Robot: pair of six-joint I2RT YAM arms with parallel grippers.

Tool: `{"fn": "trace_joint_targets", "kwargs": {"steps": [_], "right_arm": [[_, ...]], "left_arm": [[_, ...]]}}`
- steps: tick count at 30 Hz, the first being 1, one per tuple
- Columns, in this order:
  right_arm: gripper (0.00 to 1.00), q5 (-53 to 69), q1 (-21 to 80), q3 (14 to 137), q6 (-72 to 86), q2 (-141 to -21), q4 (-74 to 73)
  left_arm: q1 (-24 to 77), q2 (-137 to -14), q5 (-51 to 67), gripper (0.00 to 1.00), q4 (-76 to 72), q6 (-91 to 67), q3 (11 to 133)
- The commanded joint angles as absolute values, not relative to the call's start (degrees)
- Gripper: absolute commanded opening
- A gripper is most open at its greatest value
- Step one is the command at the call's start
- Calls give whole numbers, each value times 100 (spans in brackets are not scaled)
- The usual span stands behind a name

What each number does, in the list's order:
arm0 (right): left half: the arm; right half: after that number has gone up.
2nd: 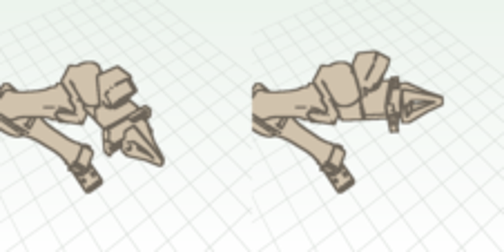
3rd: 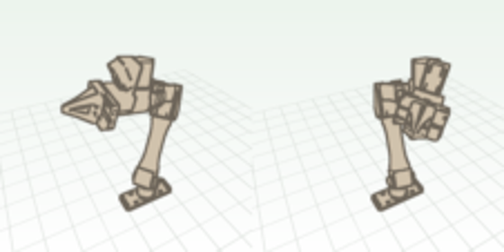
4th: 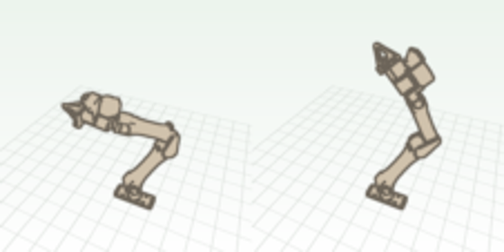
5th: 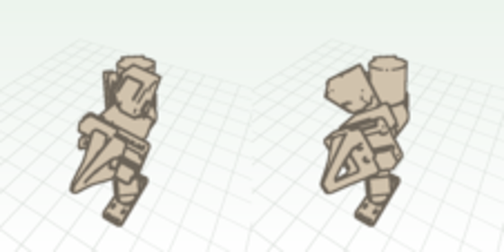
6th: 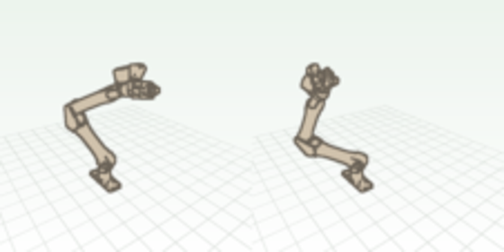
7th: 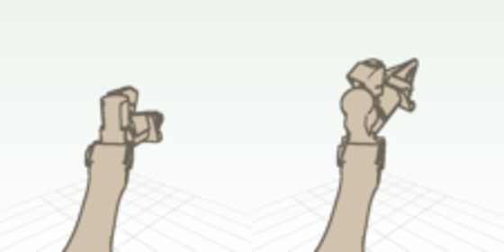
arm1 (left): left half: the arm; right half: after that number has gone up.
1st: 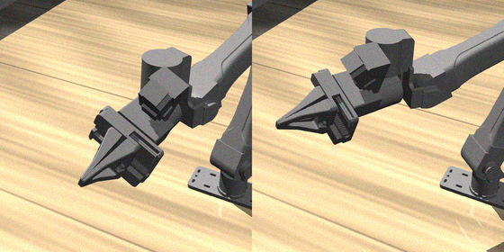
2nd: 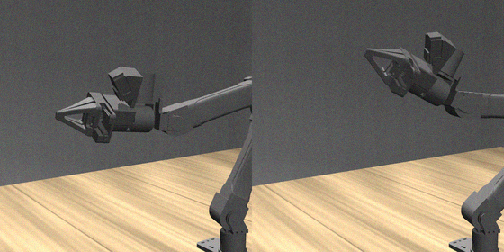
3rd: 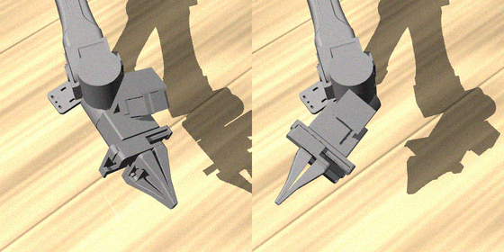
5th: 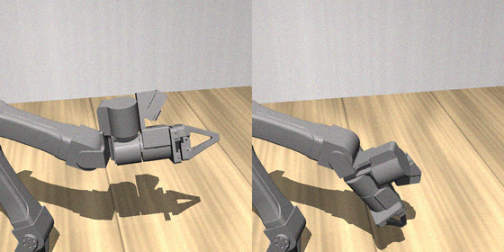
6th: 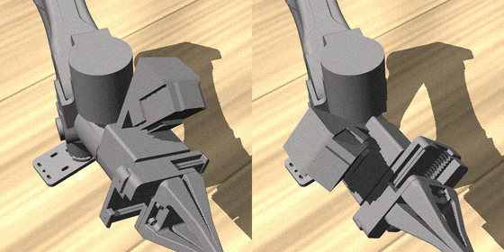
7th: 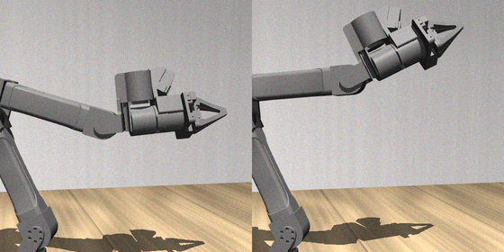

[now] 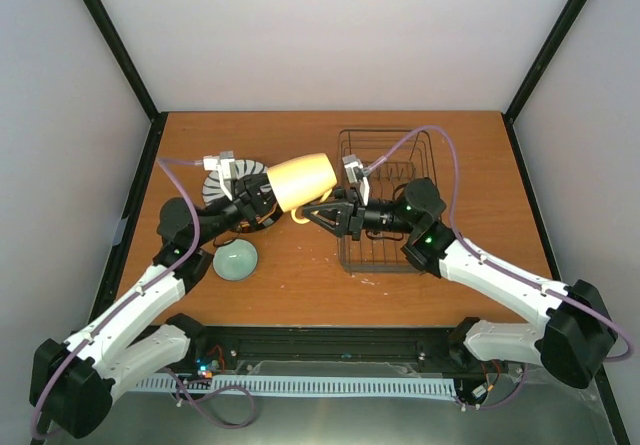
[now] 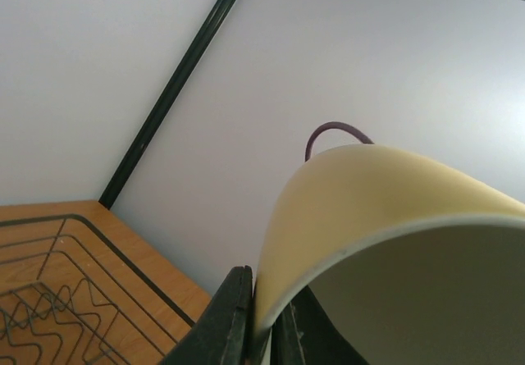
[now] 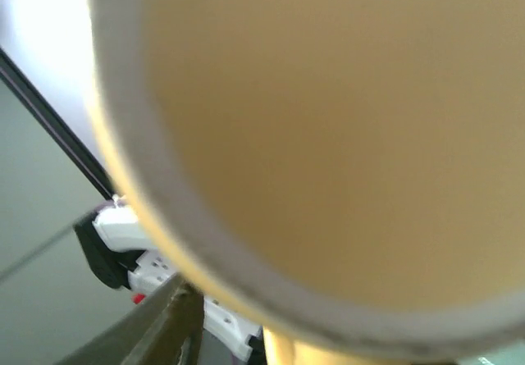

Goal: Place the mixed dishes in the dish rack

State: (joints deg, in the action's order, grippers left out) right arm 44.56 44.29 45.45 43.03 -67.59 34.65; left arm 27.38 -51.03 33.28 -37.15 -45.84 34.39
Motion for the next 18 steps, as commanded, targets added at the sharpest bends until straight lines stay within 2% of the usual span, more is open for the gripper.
{"fn": "trace_joint_targets", "kwargs": {"steps": [1, 3, 12, 18], "right_arm": [[28, 4683, 4550, 4819, 4232, -6899, 3806], [4, 4675, 4572, 4843, 4215, -6932, 3817], [3, 4651, 4624, 4839, 4040, -6784, 3688], [3, 4379, 4633, 4839, 3838, -6592, 3285]], "left_arm": [[2758, -4926, 3182, 2, -4284, -4712, 3516], [2760, -4929, 3173, 3, -4256, -4700, 3526], [2759, -4920, 3066, 8, -4014, -4573, 3554], [2760, -4921, 2935, 21, -3864, -4514, 3550]]}}
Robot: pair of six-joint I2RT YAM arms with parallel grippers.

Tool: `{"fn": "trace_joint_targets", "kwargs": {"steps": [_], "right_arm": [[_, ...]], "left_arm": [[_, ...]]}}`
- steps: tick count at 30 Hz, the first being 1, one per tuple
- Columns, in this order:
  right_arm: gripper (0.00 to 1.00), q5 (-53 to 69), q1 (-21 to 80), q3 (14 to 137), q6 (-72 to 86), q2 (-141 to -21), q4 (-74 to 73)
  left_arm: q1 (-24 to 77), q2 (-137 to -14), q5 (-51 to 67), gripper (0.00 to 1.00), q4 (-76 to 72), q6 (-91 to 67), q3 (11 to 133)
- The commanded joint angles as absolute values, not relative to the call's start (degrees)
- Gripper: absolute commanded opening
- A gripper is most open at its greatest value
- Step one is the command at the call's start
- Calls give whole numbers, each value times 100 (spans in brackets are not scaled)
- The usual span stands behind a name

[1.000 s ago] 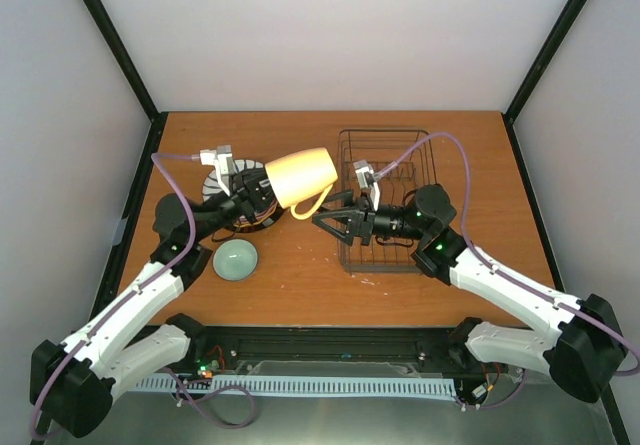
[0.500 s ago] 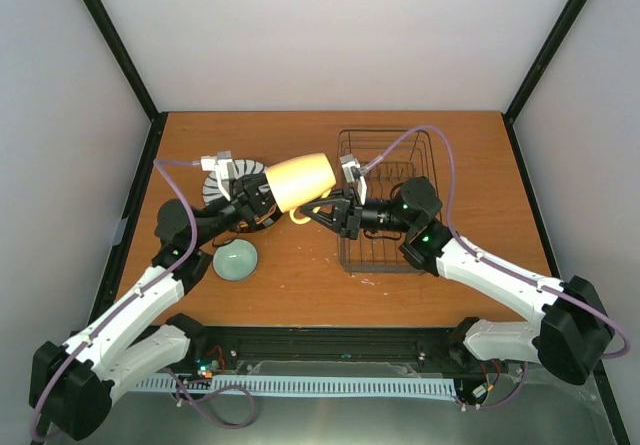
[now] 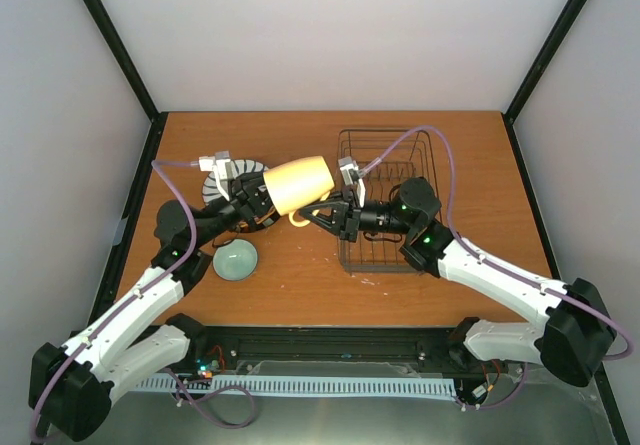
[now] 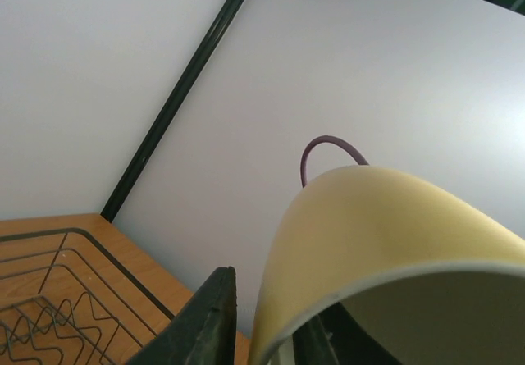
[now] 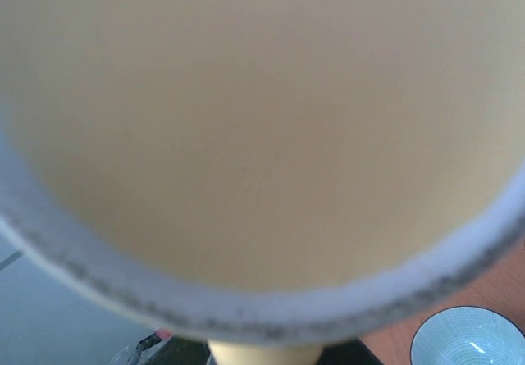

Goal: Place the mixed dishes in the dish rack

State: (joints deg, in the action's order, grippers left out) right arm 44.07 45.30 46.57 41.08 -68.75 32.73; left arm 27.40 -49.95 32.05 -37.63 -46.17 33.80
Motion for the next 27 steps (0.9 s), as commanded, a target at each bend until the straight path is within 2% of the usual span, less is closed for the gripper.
{"fn": "trace_joint_targets", "kwargs": {"steps": [1, 6, 12, 14, 15, 16, 23, 27], "right_arm": [[3, 4340, 4632, 4837, 3802, -6565, 3223], [3, 4063, 4632, 4790, 3724, -6496, 3035], [3, 3601, 4632, 4976, 3319, -6370, 2210], [3, 3209, 4632, 5089, 3015, -6229, 1643], [3, 3051, 4632, 5146, 2882, -6147, 1386], [3, 2869, 4632, 5196, 2765, -6059, 1175], [3, 1639, 4632, 5567, 2139, -5509, -268], [3, 439, 4632, 5869, 1951, -5382, -1575]], "left_arm": [[2760, -4917, 2923, 23, -3844, -4503, 3551], [2759, -4967, 2853, 35, -3758, -4469, 3555], [2760, -4893, 2542, 61, -3182, -4165, 3683], [2760, -4807, 2300, 77, -2769, -3938, 3781], [2758, -4745, 2161, 91, -2570, -3795, 3827], [2755, -4682, 2006, 98, -2343, -3672, 3871], [2759, -4212, 855, 100, -1267, -2991, 3970], [2760, -3932, 329, 100, -736, -2561, 3998]]}}
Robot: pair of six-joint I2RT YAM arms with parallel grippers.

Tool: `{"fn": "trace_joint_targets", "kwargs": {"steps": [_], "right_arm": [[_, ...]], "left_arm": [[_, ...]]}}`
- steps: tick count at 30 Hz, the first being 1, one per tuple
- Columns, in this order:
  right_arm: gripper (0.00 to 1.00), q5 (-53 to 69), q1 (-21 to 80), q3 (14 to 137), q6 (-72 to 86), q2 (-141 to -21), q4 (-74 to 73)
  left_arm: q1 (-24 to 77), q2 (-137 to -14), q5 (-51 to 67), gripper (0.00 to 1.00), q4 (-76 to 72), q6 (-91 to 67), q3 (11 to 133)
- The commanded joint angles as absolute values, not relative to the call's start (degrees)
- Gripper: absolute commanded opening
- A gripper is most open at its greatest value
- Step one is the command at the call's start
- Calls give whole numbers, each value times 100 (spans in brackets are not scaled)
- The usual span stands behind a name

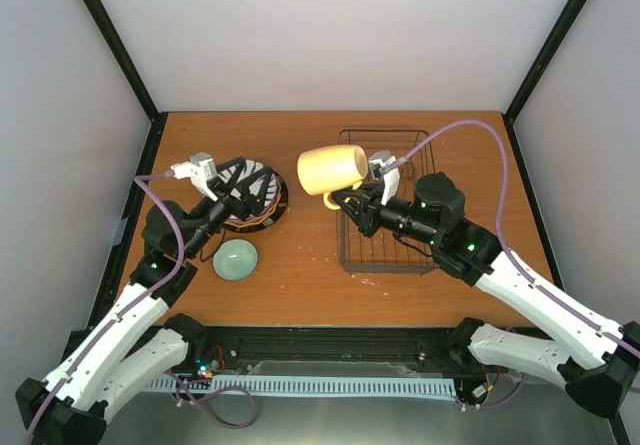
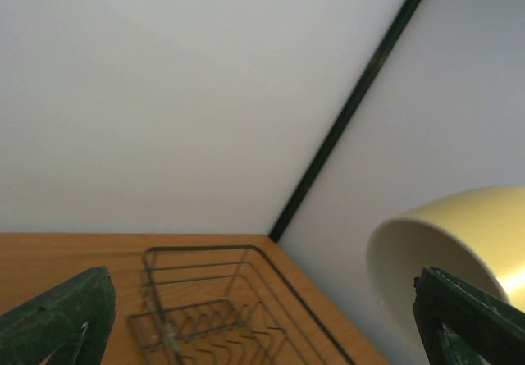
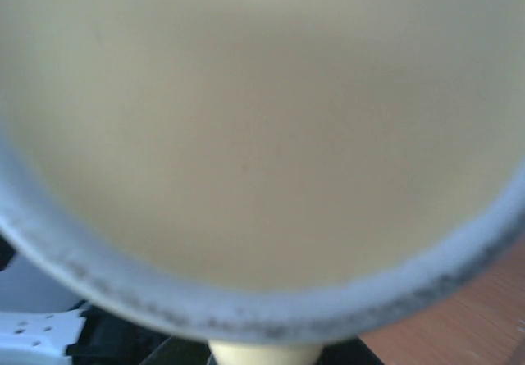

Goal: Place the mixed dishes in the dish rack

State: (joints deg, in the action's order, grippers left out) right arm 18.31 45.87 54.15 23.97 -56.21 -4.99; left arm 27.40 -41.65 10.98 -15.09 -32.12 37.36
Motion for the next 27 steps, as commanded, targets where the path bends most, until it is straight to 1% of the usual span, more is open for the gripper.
{"fn": "trace_joint_targets", "kwargs": {"steps": [1, 4, 6, 9, 15, 20, 24, 27], "right_arm": [[3, 33, 4632, 5912, 1997, -5378, -1916], [3, -1094, 4632, 6006, 2317, -5569, -3055], [3, -1393, 4636, 5923, 2506, -5752, -3527], [3, -1669, 4645, 5610, 2726, -5917, -3748], [3, -1734, 4665, 5272, 2897, -6273, -3809], [3, -1779, 4698, 5131, 2893, -6825, -3851], [3, -1647, 4744, 5041, 2840, -7217, -3669], [3, -1557, 4770, 5036, 2809, -7474, -3552]], "left_arm": [[2759, -3863, 206, 100, -617, -2460, 3999], [2760, -3648, -112, 100, -274, -2182, 3960], [2759, -3562, -299, 100, -62, -2054, 3939], [2760, -3518, -580, 100, 321, -1918, 3987], [2757, -3341, -942, 100, 761, -1706, 4047], [2760, -3196, -1112, 100, 878, -1639, 4033], [2755, -3267, -1319, 100, 1380, -1733, 4132], [2760, -3559, -1658, 100, 1974, -1844, 4416]]}}
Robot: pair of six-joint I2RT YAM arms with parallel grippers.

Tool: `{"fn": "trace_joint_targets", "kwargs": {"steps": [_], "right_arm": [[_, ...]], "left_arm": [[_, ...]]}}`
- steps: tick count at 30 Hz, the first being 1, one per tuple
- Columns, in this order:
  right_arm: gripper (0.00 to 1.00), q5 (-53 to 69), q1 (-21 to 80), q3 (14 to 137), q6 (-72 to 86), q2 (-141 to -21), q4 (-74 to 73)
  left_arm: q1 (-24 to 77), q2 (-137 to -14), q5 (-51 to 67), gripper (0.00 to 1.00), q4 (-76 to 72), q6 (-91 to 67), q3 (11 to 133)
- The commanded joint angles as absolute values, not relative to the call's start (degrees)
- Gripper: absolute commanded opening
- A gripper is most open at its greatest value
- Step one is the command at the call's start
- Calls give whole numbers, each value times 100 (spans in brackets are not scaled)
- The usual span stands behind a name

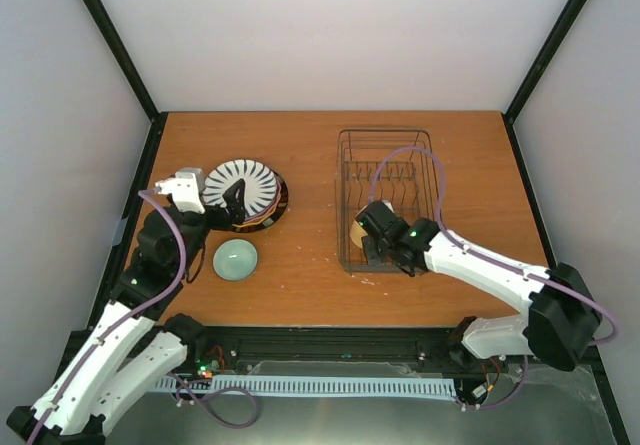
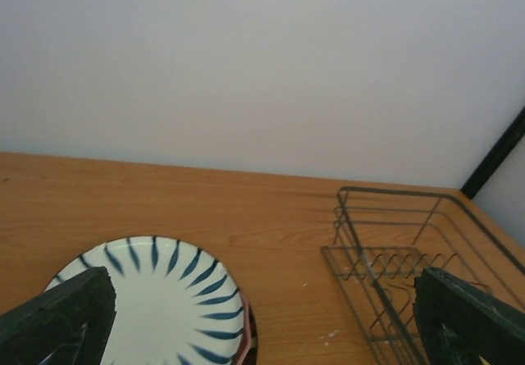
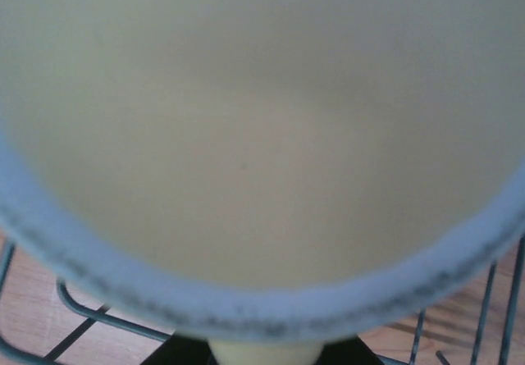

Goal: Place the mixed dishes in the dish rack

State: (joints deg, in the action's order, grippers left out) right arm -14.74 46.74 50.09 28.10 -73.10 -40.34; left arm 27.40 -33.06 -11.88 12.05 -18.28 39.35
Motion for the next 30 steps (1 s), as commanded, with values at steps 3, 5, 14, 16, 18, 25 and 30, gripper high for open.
{"fn": "trace_joint_targets", "kwargs": {"steps": [3, 5, 14, 16, 18, 25, 30], "right_arm": [[3, -1526, 4798, 5044, 2774, -7688, -3497], [3, -1538, 4816, 5052, 2750, -7802, -3461], [3, -1528, 4869, 5190, 2699, -8220, -3543], [4, -1546, 4878, 5217, 2710, -8256, -3585], [8, -1547, 4891, 5231, 2714, -8246, -3605], [22, -1526, 4902, 5267, 2735, -8189, -3686], [33, -1552, 4913, 5329, 2778, -8168, -3815]], "left_arm": [[2760, -3975, -1905, 100, 2524, -1782, 4742], [2760, -4230, -2020, 100, 2883, -1708, 4939], [2760, -5114, -2193, 100, 4049, -1629, 5493], [2759, -5260, -2266, 100, 4263, -1682, 5610], [2760, -5365, -2293, 100, 4385, -1707, 5700], [2755, -5436, -2347, 100, 4466, -1687, 5775], [2759, -5431, -2384, 100, 4471, -1677, 5779]]}}
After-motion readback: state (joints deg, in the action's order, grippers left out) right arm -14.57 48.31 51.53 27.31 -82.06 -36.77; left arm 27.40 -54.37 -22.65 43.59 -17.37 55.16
